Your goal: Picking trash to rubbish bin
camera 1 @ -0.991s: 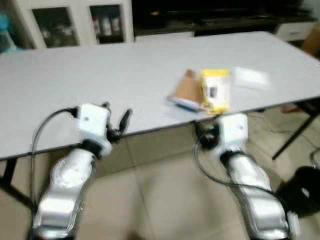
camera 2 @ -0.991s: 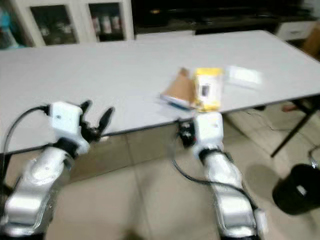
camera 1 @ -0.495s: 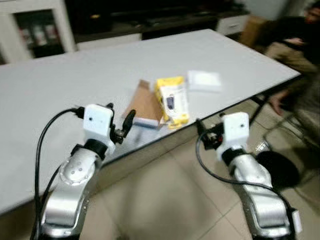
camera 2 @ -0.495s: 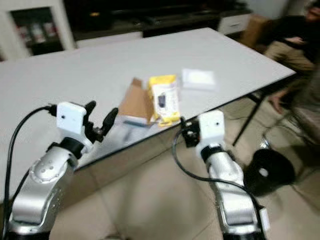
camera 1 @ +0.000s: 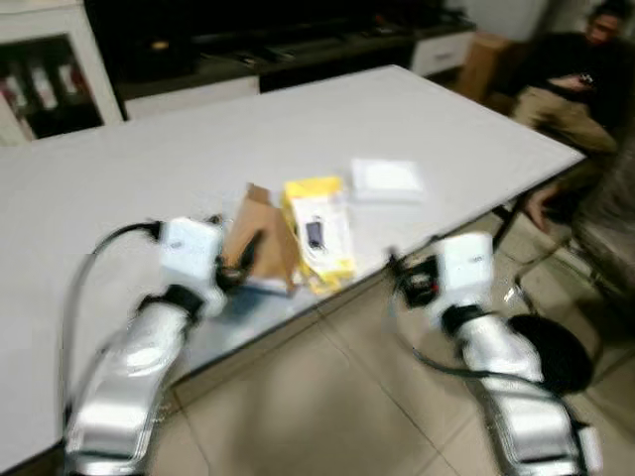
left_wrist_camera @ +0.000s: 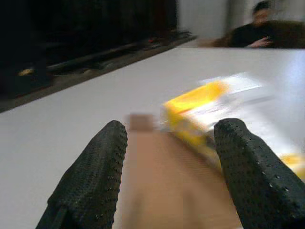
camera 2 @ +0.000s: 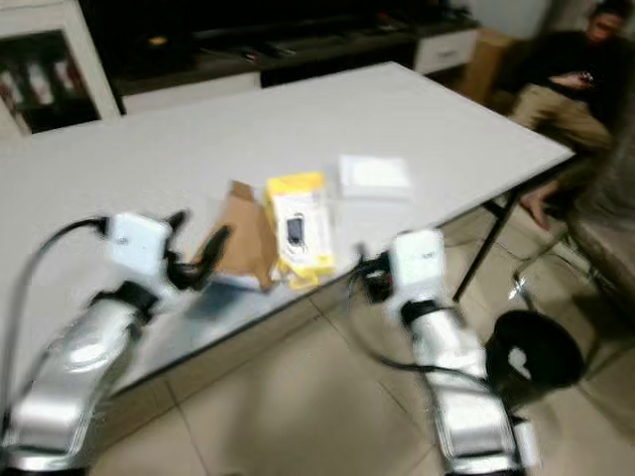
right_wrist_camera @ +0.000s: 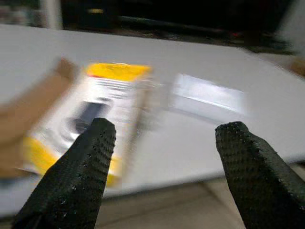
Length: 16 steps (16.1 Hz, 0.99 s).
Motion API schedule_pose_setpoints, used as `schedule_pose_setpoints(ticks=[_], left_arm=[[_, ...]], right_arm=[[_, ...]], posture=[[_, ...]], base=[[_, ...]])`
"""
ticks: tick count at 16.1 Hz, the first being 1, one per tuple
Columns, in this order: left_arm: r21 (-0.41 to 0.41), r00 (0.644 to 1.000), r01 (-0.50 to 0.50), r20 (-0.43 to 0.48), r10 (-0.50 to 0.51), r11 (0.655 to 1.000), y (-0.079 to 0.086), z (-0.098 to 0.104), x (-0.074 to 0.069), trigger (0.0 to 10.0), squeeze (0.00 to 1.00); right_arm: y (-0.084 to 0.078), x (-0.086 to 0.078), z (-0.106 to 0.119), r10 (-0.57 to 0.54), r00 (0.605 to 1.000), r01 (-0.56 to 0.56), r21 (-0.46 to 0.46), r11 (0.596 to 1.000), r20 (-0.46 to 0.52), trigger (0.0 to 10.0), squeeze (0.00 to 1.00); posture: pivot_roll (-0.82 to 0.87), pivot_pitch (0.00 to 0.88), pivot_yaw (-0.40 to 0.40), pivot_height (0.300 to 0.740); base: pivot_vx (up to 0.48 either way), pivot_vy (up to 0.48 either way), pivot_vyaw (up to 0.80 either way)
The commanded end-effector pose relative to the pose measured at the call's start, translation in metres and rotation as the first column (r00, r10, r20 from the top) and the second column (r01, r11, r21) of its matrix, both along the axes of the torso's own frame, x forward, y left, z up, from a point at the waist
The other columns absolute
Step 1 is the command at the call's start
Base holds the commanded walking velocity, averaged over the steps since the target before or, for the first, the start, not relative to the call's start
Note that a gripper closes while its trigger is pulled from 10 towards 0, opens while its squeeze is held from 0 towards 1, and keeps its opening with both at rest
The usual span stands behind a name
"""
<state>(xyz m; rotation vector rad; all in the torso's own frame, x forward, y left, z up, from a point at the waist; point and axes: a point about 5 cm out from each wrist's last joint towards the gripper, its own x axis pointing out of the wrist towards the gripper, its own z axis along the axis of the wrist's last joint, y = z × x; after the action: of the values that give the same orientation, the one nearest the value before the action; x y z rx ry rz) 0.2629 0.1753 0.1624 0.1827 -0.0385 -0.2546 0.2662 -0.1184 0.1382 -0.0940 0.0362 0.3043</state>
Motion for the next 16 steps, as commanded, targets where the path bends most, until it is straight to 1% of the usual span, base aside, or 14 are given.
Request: schedule_pose_setpoints(ticks=[1,3,4,5,6,7,8,9,10,11,13,14,15,16], left_arm=[[0.004,1.0,0.014,-0.002,-0.014,1.0,-0.002,0.001,0.001,10.0,0.0],[0.011,1.0,-0.009,-0.006,0.009,1.0,0.007,0.001,0.002,10.0,0.0],[-0.044,0.998,0.057,-0.003,-0.058,0.997,0.013,0.004,0.0,10.0,0.74],[-0.053,0.997,0.079,0.004,-0.079,0.995,0.014,0.006,-0.001,10.0,0.74],[-0.055,0.991,0.132,-0.004,-0.132,0.99,0.015,0.008,-0.002,10.0,1.0],[-0.038,0.972,0.233,-0.022,-0.234,0.972,0.014,0.01,-0.006,10.0,1.0],[-0.012,0.952,0.303,-0.047,-0.303,0.953,0.016,0.009,-0.01,10.0,1.0],[0.05,0.899,0.431,-0.114,-0.424,0.901,0.02,0.007,-0.015,10.0,1.0],[0.051,0.878,0.469,-0.134,-0.46,0.882,0.02,0.007,-0.016,10.0,1.0],[0.033,0.815,0.566,-0.178,-0.552,0.824,0.018,0.006,-0.017,10.0,1.0],[0.05,0.773,0.619,-0.215,-0.597,0.783,0.019,0.003,-0.016,10.0,1.0],[0.063,0.765,0.629,-0.225,-0.603,0.775,0.019,0.002,-0.015,10.0,1.0],[0.131,0.758,0.644,-0.248,-0.604,0.754,0.023,-0.002,-0.007,10.0,1.0],[0.207,0.767,0.639,-0.252,-0.59,0.741,0.026,-0.003,0.001,10.0,1.0]], right_arm=[[-0.009,-0.002,-0.001,-0.016,1.0,0.016,-0.013,1.0,-0.004,10.0,0.0],[-0.006,-0.004,-0.003,0.007,1.0,-0.007,-0.01,1.0,-0.014,10.0,0.0],[-0.004,-0.006,-0.005,0.024,0.999,-0.024,-0.006,1.0,-0.024,10.0,0.0],[-0.004,-0.007,-0.006,0.029,0.999,-0.029,-0.003,1.0,-0.026,10.0,0.0],[-0.003,-0.007,-0.006,0.037,0.999,-0.037,0.003,0.999,-0.028,10.0,0.0],[-0.002,-0.008,-0.006,0.046,0.998,-0.046,0.012,0.999,-0.03,10.0,0.0],[-0.002,-0.008,-0.006,0.049,0.998,-0.048,0.016,0.999,-0.03,10.0,0.0],[-0.002,-0.007,-0.006,0.047,0.998,-0.046,0.026,0.999,-0.03,10.0,0.0],[-0.002,-0.007,-0.006,0.047,0.998,-0.046,0.028,0.999,-0.03,10.0,0.0],[0.0,-0.007,-0.006,0.05,0.998,-0.049,0.032,0.998,-0.03,10.0,0.0],[0.001,-0.007,-0.006,0.053,0.998,-0.052,0.035,0.998,-0.03,10.0,0.0],[0.001,-0.007,-0.006,0.054,0.998,-0.052,0.035,0.998,-0.03,10.0,0.0],[0.0,-0.006,-0.007,0.052,0.998,-0.051,0.037,0.998,-0.032,10.0,0.0],[0.0,-0.006,-0.008,0.051,0.998,-0.049,0.039,0.998,-0.034,10.0,0.0]], posture=[[0.04,0.018,-0.043,0.74],[0.04,0.019,-0.042,0.74],[0.05,0.021,-0.039,0.74],[0.05,0.021,-0.039,0.74],[0.05,0.022,-0.037,0.74],[0.05,0.023,-0.033,0.74],[0.06,0.025,-0.03,0.74],[0.06,0.028,-0.028,0.74],[0.07,0.028,-0.026,0.74],[0.07,0.03,-0.024,0.74],[0.08,0.031,-0.021,0.74],[0.08,0.031,-0.021,0.74],[0.08,0.033,-0.018,0.74],[0.08,0.033,-0.017,0.74]], base=[[0.337,0.0,0.0],[0.0,0.0,0.0],[0.0,0.0,0.0],[0.0,0.0,0.0],[0.0,0.0,0.0],[0.0,0.0,0.0],[0.0,0.0,0.0],[0.0,0.0,0.0],[0.0,0.0,0.0],[0.0,0.0,0.0],[0.0,0.0,0.0],[0.0,0.0,0.0],[0.0,0.0,0.0],[0.0,0.0,0.0]])
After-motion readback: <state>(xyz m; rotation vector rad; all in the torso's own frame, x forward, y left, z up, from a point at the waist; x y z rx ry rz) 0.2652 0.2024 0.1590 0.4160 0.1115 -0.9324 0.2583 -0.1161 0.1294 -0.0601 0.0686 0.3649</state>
